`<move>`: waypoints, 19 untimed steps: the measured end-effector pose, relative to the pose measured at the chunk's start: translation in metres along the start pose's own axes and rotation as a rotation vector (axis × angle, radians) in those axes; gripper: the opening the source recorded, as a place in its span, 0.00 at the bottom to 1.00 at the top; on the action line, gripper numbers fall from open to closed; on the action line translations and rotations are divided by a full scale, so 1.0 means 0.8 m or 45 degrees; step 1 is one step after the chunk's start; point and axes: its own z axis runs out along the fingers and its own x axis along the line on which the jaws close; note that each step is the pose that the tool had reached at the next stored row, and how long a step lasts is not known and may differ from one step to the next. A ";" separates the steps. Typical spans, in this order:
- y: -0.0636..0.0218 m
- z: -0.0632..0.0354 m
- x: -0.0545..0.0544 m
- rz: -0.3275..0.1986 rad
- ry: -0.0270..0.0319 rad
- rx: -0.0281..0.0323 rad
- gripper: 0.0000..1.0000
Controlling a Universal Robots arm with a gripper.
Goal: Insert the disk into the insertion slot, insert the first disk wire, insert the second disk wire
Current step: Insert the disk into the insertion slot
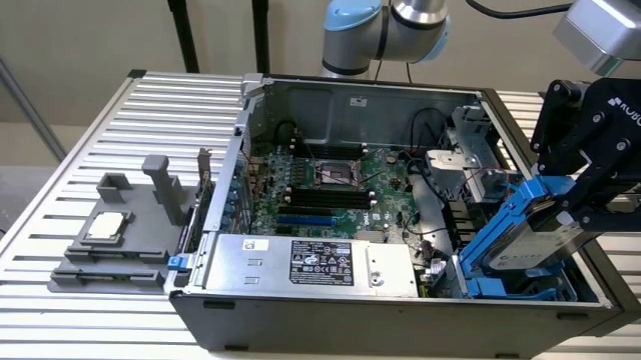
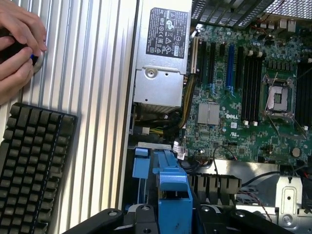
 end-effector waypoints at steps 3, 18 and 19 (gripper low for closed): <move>0.000 0.000 0.000 0.000 0.0000 0.0000 0.32; 0.000 -0.004 0.000 0.017 -0.0004 0.0016 0.32; 0.000 -0.004 0.000 0.021 -0.0005 0.0019 0.32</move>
